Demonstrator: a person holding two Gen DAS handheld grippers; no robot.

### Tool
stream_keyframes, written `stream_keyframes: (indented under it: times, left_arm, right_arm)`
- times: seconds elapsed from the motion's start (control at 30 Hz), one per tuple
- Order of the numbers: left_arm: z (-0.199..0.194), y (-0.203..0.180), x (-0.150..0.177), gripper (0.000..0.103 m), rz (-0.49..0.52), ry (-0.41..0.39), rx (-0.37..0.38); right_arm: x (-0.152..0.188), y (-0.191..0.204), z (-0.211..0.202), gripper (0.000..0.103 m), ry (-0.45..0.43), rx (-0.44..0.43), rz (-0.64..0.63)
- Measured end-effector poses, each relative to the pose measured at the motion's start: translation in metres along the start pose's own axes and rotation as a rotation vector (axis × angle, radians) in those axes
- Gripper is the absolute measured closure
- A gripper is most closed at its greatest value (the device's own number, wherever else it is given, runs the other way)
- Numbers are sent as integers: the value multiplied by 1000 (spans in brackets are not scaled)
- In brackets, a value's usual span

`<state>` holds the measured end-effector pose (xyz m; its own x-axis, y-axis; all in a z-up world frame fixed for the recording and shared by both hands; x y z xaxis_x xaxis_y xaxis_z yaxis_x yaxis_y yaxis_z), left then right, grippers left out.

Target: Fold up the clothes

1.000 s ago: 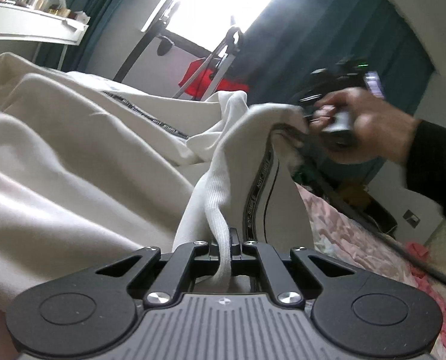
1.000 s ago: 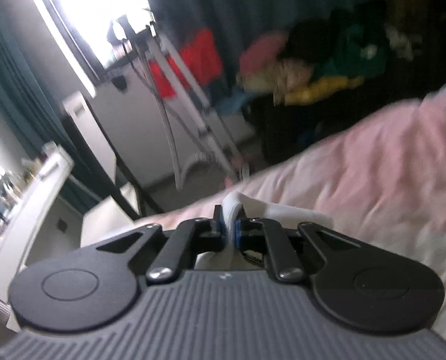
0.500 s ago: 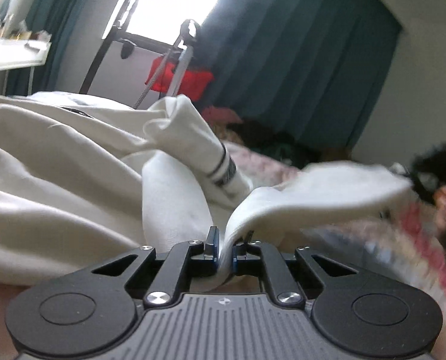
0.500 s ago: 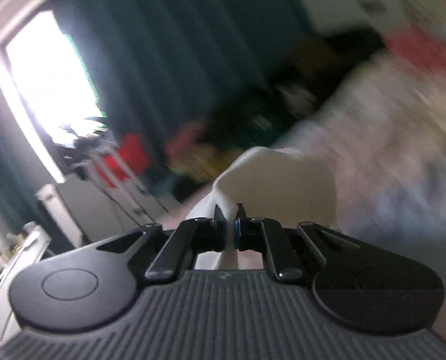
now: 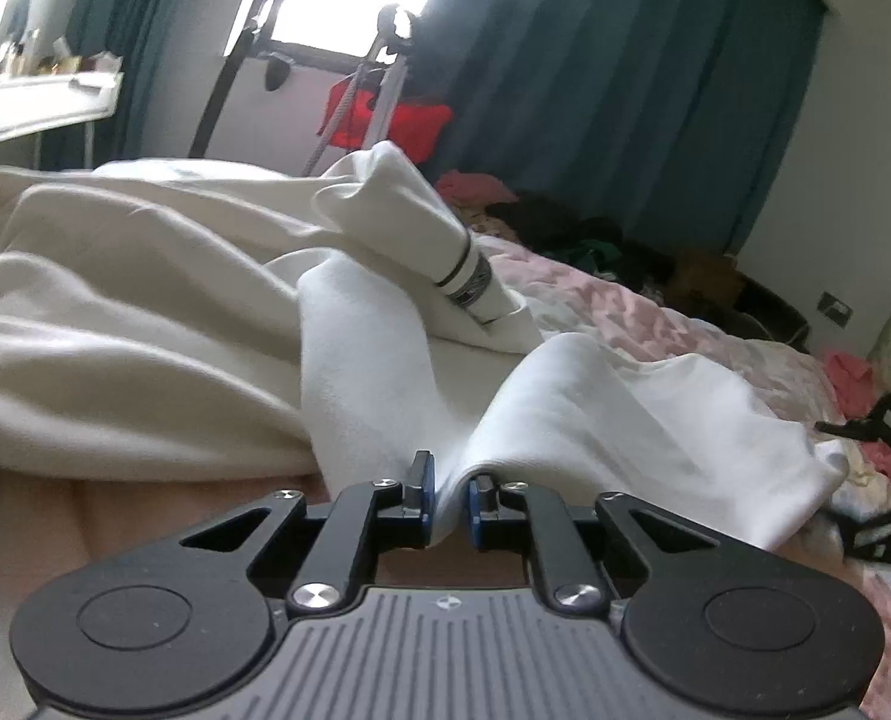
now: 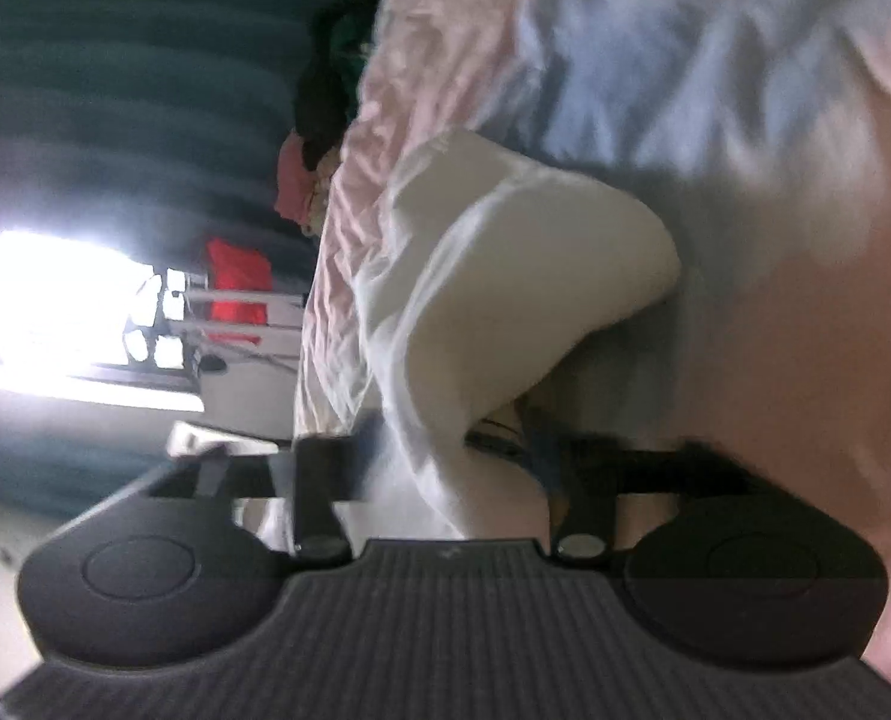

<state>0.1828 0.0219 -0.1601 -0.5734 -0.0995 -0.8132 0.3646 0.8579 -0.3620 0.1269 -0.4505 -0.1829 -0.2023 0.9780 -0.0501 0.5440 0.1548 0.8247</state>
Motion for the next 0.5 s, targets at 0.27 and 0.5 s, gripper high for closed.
stream_keyframes:
  times: [0.27, 0.5]
  left_arm:
    - [-27, 10, 10, 24, -125, 42, -13]
    - [-35, 54, 14, 20, -415, 27, -32]
  right_arm:
    - [-20, -15, 17, 28, 22, -147, 190]
    - [-38, -16, 53, 43, 50, -108, 158]
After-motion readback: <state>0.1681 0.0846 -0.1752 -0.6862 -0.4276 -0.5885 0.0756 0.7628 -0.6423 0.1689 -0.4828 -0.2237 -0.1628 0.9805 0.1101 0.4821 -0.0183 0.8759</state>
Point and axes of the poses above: each gripper's, at about its wrist camera, not at the fingertips, and z roughly the way its jaws point, y to its left, x to its underside, the point moved 6 cm from there along z, roughly the way its jaws point, and after that the axes turned 6 degrees about x, right-handed, at the moved point
